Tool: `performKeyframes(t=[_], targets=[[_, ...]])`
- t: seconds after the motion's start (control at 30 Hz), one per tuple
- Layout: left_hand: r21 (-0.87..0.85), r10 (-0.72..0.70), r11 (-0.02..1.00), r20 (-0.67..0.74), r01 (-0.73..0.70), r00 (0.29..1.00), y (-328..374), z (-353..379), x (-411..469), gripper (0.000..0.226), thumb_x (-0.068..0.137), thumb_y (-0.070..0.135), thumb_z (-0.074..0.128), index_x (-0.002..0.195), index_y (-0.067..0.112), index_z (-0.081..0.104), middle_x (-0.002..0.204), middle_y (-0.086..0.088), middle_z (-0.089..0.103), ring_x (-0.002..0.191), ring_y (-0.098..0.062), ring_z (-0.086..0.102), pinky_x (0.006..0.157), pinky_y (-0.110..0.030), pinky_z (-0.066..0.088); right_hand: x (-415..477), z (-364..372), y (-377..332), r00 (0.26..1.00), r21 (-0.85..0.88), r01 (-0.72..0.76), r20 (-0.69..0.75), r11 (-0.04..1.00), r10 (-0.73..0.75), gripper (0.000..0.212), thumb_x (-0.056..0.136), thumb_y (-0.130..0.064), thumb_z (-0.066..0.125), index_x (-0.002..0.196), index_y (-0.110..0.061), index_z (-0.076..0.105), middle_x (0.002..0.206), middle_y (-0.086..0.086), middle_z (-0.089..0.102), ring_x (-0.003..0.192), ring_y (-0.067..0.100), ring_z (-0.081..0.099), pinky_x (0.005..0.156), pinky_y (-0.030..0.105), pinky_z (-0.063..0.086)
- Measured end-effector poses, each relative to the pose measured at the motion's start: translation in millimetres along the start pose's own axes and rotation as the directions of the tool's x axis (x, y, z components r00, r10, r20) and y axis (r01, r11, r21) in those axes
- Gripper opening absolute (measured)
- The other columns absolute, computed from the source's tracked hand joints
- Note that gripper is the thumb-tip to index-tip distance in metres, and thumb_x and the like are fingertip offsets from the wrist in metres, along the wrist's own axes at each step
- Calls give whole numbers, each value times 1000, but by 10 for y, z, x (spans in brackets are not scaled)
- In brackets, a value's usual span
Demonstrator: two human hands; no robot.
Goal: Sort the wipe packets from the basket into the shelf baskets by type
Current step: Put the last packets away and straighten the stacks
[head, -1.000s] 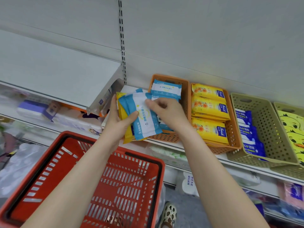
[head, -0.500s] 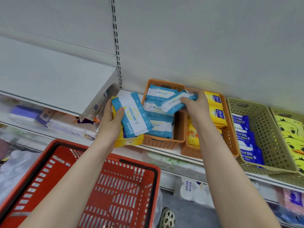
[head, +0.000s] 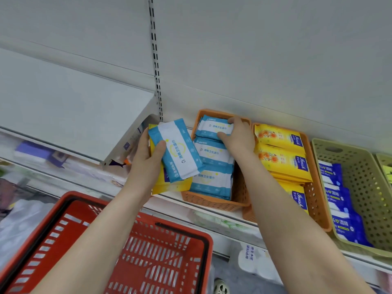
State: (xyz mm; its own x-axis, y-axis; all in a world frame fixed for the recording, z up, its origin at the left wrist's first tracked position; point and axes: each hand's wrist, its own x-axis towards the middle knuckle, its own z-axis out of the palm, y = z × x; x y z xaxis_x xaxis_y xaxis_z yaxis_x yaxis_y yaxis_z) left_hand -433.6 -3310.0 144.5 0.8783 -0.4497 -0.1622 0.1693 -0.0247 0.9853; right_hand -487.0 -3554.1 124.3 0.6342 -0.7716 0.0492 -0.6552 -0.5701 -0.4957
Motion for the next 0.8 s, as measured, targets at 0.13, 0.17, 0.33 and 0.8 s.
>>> performKeyframes(t=[0.13,0.17,0.33,0.8], targets=[[-3,3,1000,30,-3,1000,5,3,-15,48,99,21,57,143,29,41,127,9,65,112,-7,65,88,-32,56,18,61,10,999,-101,29,-25,994,-31,50,85,-40,67,127,-19,51,121,11,55,113,29,51,86,35,42],[-11,-5,1000,28,5,1000,8,3,-21,48,97,21,59,142,28,43,126,8,66,110,-10,67,88,-34,57,28,62,12,999,-110,31,-25,993,-34,50,85,-41,67,127,-18,51,122,11,55,113,29,51,88,37,42],[-34,-58,998,-28,57,998,-23,10,-32,51,89,22,71,134,20,48,119,-2,70,103,-18,71,85,-43,59,22,60,75,998,-123,59,-3,991,-60,52,88,-43,63,131,-17,51,125,14,51,113,32,52,90,38,44],[2,-33,999,-25,33,999,-36,102,-137,61,78,20,81,129,16,47,110,0,70,94,-14,72,70,-31,60,-823,-385,-392,921,586,-157,378,795,-97,31,88,-48,65,96,-18,67,92,-6,71,82,10,66,66,28,51]])
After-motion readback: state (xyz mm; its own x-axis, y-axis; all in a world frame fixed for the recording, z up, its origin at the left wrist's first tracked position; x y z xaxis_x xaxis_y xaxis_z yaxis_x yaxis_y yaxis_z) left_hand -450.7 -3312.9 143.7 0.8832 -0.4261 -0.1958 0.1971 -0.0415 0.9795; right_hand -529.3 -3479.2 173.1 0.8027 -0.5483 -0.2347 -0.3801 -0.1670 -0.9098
